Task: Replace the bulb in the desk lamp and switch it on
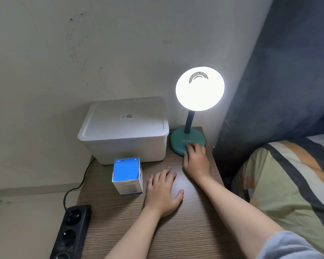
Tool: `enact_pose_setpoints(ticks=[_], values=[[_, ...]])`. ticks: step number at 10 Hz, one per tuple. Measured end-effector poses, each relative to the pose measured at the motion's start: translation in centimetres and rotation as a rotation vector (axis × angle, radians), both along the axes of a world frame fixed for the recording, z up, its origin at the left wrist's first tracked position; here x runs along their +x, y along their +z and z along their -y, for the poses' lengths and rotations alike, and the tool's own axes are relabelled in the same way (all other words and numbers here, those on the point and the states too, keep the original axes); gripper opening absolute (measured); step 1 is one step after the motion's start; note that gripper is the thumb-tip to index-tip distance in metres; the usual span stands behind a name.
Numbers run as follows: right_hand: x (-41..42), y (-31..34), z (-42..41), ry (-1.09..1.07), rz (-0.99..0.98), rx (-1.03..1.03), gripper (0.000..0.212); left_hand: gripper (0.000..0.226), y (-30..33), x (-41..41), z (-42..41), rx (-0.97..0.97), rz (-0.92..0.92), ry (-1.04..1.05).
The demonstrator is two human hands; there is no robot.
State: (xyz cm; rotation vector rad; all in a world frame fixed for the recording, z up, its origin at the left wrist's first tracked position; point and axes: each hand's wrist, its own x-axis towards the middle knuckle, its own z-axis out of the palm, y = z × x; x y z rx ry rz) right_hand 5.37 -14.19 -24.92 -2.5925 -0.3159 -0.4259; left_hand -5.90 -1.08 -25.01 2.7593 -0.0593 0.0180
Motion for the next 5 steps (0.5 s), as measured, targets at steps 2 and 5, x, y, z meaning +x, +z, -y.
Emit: enact_pose_setpoints(ticks=[2,5], values=[[0.3,0.4,-0.1,-0.029,-0.076,-0.077,0.043,0.057,0.3,-0.2,-0.2,-0.045,0.026,-0.034],[-2.9,0.1,0.3,0.136,0.037,-0.057,0.045,0.059,0.1,-0.5,-0.2,-0.059,0.002,-0.038]])
